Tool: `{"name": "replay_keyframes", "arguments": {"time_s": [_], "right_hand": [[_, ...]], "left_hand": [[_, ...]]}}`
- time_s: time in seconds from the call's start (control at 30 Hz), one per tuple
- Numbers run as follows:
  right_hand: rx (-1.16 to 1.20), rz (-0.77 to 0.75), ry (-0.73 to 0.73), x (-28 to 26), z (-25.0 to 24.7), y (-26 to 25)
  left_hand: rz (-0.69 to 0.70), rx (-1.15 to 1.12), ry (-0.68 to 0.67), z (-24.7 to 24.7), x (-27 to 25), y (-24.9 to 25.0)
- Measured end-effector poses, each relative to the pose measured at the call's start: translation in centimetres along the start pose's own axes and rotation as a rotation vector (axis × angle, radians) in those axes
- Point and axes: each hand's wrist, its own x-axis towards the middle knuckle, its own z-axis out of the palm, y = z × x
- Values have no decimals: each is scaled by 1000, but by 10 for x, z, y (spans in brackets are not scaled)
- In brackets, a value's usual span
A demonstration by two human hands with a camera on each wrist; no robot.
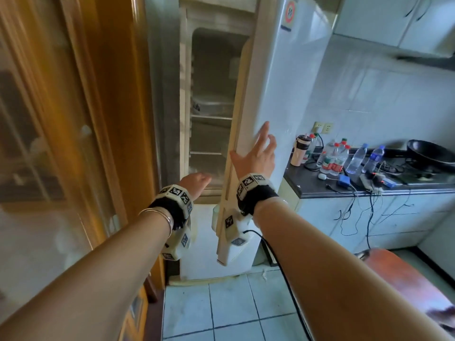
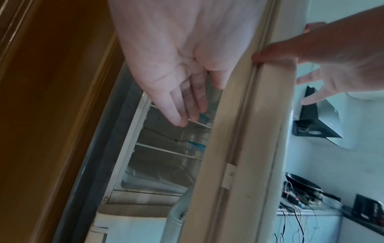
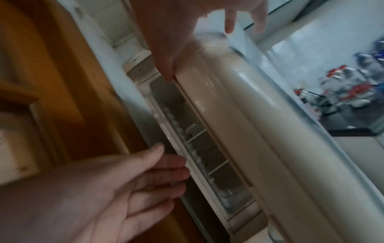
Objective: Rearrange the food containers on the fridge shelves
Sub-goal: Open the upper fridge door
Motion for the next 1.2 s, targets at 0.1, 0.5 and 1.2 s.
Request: {"name": "replay_keyframes", "arguments": {"time_s": [0.1, 0.5, 1.2], "right_hand": [[24, 39, -25, -6, -18, 10], [-7, 94, -22, -23, -112, 103], [-200, 442, 33, 57, -263, 270]], "left_hand": [[43, 66, -6, 5, -11, 10], [68, 286, -12, 72, -11, 67], [136, 354, -66, 187, -12, 157]]}}
